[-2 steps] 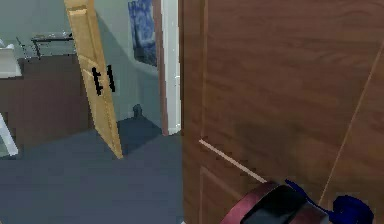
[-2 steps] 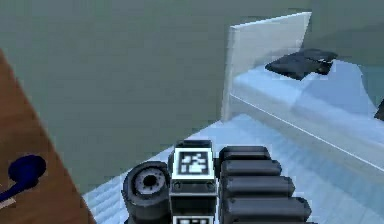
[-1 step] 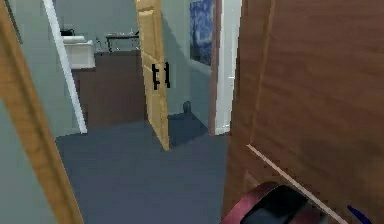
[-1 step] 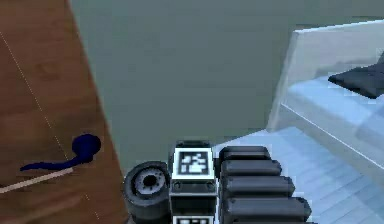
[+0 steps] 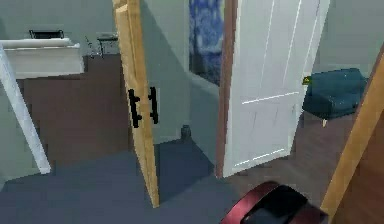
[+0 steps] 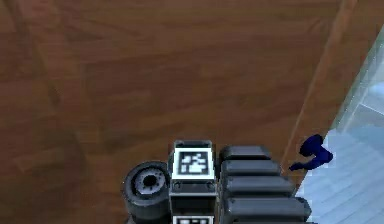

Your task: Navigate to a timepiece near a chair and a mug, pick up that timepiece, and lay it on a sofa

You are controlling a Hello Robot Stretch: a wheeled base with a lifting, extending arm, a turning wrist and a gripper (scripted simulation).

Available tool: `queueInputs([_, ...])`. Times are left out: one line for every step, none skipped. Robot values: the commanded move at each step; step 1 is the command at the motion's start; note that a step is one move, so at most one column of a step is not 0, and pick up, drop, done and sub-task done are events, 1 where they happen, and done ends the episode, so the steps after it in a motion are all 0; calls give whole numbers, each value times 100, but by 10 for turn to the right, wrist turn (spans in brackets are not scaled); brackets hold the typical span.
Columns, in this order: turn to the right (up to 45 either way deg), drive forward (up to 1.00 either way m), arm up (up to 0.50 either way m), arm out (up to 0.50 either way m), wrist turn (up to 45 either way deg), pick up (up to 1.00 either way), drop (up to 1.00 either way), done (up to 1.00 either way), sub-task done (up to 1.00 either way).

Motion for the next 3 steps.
queueInputs([-330,0,0,0,0,0,0,0,0])
queueInputs([0,15,0,0,0,0,0,0,0])
queueInputs([330,0,0,0,0,0,0,0,0])
